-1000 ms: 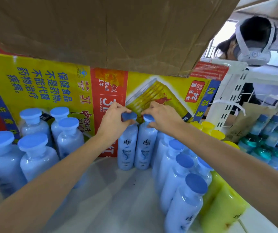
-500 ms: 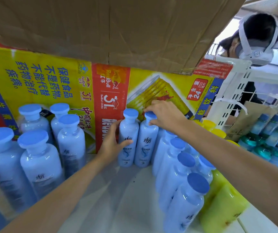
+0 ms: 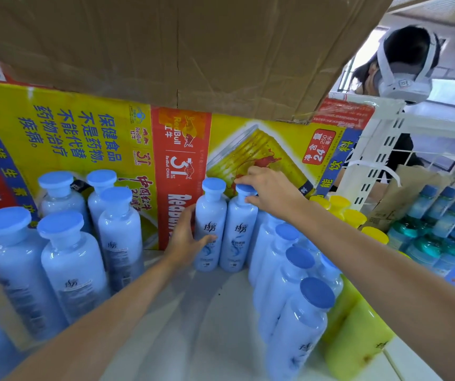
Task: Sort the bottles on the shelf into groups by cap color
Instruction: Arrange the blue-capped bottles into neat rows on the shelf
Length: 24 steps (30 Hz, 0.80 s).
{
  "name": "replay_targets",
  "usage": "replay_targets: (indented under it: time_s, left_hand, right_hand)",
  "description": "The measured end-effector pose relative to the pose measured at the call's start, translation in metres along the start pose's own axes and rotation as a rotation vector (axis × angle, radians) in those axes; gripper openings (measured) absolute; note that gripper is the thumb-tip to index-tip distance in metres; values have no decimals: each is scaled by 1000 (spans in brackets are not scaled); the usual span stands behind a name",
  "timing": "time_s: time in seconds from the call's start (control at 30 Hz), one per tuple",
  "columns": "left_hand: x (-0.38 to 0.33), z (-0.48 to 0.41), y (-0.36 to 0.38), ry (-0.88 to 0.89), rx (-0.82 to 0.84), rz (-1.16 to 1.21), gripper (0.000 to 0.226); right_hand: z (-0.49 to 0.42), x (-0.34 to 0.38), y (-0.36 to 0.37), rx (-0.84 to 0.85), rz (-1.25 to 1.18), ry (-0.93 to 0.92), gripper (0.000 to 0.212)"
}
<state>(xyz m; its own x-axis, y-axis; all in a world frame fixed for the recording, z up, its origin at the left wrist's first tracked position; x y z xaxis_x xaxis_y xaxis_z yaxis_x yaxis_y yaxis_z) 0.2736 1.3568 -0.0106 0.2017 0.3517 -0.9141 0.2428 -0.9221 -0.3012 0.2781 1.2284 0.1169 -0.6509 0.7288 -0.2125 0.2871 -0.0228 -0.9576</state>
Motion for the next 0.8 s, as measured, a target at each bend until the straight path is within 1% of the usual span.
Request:
replay_targets:
  time_s: [0.17,0.3,0.37,0.5,0.6,0.7,0.8]
  left_hand:
    - [-6,3,-2,-1,28,-89,72]
    - [-13,10,-8,38,88,-260,66]
    - [-19,14,-14,70,109,-339,66]
    - [-53,29,-32,177,99,-504,65]
    - [-86,48,-53,260,68,-544,55]
    - [-111,69,-82,298,37,-583,46]
    - [-131,89,-122,302,-52,-618,45]
  right_hand:
    - [9,2,7,43,-18,-19,57]
    - [19,0,11,86,-164,-29,64]
    - [24,1,11,114,-185,-40,69]
    - [30,4,-8,27,-212,-60,69]
    - [34,17,-28,-34,-226,-101,64]
    - [37,42,-42,-63,-158,-164,61]
    - [33,73,-55,-86,-189,-235,60]
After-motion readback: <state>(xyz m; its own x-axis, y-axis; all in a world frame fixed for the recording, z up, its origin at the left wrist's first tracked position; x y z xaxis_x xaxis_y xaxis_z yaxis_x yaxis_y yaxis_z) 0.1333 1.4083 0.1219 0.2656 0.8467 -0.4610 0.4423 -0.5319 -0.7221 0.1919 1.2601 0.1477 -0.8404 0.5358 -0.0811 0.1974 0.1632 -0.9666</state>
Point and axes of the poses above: each hand's wrist, its own z-axis away from the middle knuckle, its own y-axis out of the palm, x = y × z, the point moved 10 cm from there along -z, towards the middle knuckle, and after that the axes turned 8 degrees about -y, right-handed, at the moved point
